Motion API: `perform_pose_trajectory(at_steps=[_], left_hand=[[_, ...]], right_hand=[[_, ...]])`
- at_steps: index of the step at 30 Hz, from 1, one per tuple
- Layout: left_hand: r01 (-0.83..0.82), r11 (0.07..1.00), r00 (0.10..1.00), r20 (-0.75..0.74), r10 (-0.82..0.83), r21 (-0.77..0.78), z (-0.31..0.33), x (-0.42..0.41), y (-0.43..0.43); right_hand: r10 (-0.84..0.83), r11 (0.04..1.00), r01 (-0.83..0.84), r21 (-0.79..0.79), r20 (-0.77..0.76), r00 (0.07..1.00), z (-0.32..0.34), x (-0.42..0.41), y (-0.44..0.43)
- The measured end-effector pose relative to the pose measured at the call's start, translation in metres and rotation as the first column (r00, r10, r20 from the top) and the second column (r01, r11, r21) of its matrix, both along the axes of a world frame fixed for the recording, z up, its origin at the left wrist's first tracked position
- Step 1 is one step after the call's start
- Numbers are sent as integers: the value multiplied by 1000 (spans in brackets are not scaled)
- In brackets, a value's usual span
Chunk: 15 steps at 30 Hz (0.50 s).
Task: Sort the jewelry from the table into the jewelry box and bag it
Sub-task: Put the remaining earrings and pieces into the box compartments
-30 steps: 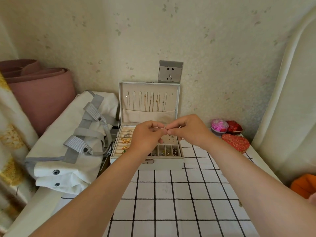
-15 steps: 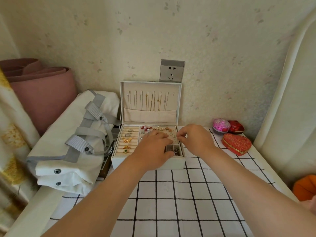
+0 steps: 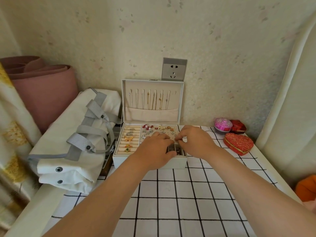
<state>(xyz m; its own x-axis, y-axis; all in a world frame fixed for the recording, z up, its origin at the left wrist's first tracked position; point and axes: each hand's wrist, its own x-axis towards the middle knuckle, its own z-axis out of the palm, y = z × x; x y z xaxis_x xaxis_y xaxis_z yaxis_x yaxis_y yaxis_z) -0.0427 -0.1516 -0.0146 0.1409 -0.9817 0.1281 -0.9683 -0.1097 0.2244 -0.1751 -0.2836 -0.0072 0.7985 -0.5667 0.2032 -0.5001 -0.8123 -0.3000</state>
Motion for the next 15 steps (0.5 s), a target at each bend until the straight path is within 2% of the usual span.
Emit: perform_pose_trajectory(at_steps=[5, 11, 15], left_hand=[[-1, 1000, 1000, 3, 1, 3, -2, 1, -1], [5, 1000, 1000, -4, -5, -13, -4, 2, -3], [8, 999, 1000, -8, -8, -40, -5, 2, -1]], right_hand=[[-11, 998, 9, 60, 36, 999, 0, -3, -5], [-5, 999, 5, 40, 12, 1000, 0, -3, -4], [-15, 996, 10, 89, 60, 998, 4, -7, -6]])
